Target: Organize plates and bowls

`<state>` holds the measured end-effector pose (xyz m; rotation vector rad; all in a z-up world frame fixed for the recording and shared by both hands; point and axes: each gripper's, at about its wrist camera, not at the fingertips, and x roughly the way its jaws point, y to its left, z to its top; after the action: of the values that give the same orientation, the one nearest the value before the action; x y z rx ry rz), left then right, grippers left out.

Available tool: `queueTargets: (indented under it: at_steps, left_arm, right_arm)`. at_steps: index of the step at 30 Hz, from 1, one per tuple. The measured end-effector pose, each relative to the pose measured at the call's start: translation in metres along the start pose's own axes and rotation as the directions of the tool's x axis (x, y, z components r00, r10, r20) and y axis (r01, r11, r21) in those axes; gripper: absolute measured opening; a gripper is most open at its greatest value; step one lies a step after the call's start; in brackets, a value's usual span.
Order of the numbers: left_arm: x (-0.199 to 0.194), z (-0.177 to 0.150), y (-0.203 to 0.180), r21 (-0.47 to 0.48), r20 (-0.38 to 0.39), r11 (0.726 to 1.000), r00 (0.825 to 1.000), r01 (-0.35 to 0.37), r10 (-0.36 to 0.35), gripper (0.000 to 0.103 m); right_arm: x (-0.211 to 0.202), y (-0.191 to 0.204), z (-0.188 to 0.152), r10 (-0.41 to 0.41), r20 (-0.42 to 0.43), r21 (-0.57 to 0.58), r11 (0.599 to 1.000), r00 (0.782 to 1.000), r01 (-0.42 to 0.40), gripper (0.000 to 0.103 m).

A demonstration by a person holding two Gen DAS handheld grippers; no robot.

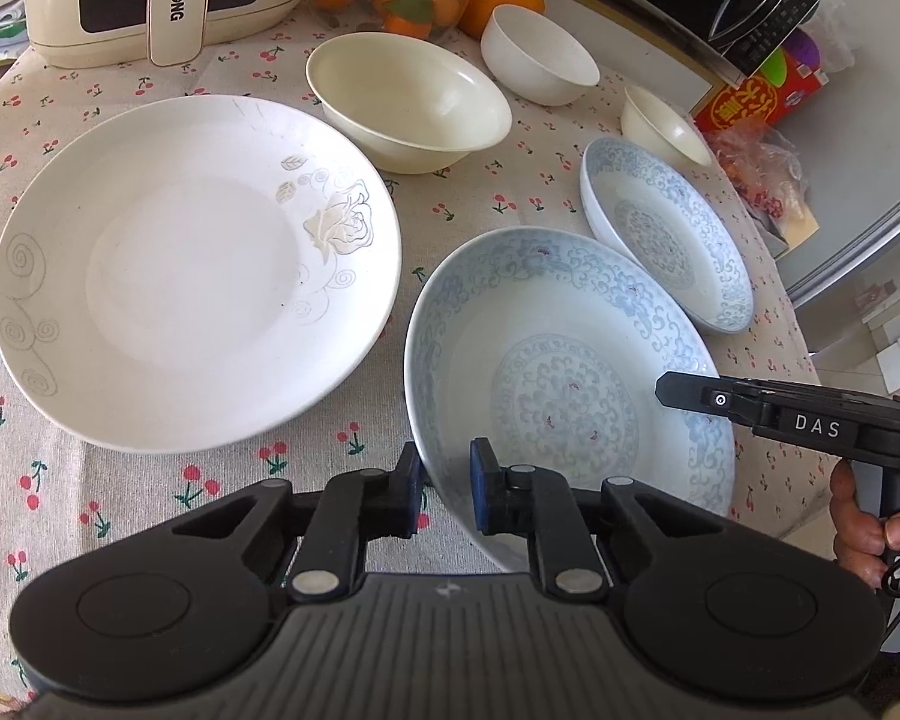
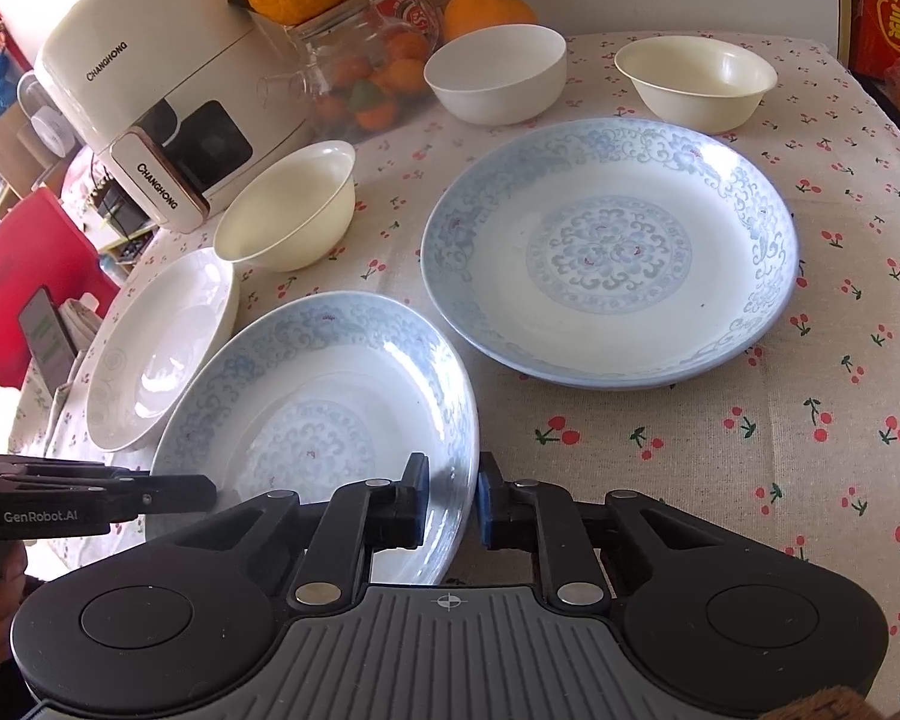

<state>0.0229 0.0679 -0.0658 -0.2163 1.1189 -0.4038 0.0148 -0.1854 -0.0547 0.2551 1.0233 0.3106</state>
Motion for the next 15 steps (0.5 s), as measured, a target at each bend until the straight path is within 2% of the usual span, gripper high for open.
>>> queueTargets:
  at_steps: [6,15]
  left_arm:
    - [-0.005,0.002,-0.001,0.000,0.014,1.000,1.000,0.026,-0.026,0.013]
    - [-0.017,0.009,-0.005,0.005,0.076,0.999,0.996,0.050,-0.051,0.011]
  right_arm:
    - [-0.010,-0.002,0.004,0.004,0.028,-0.004,1.000,1.000,-0.004,0.016]
    - [-0.027,-0.004,0.011,0.032,0.084,0.000,0.999,0.996,-0.032,0.014]
